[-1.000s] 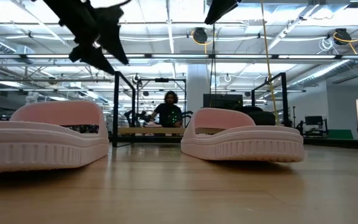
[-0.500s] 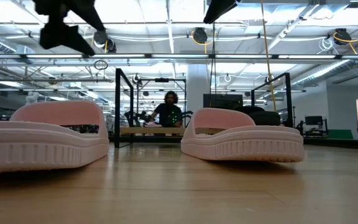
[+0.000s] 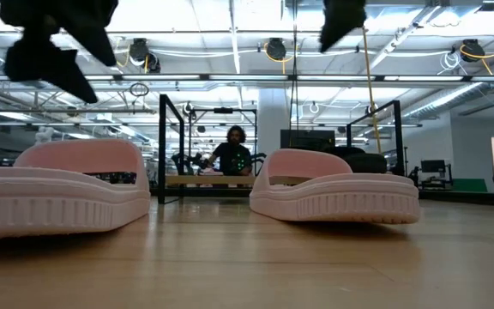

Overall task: Pick and place slides into the shelf
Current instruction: Put the left pink slide on the shelf

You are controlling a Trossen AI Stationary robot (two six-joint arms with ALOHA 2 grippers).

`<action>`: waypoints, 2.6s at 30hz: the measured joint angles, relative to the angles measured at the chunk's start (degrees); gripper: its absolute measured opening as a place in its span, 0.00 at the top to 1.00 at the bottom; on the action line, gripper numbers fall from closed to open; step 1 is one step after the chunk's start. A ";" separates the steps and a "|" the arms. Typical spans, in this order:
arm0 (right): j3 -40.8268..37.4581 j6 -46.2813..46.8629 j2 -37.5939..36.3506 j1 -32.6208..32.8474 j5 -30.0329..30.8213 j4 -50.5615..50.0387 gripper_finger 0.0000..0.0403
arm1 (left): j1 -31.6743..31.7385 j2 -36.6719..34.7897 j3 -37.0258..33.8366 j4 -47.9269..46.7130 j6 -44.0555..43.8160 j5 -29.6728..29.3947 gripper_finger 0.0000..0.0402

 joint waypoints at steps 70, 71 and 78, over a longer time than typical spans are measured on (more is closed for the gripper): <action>-22.01 26.61 -18.23 -6.58 -24.96 -6.86 0.43 | -2.19 18.90 3.74 -7.56 -3.78 3.30 0.39; -22.01 26.59 -18.23 -6.58 -24.98 -6.83 0.43 | -2.26 18.90 3.74 -8.10 -3.80 3.28 0.42; -22.01 26.56 -18.23 -6.59 -24.94 -6.72 0.43 | -2.33 18.93 3.67 -10.61 -2.61 0.85 0.67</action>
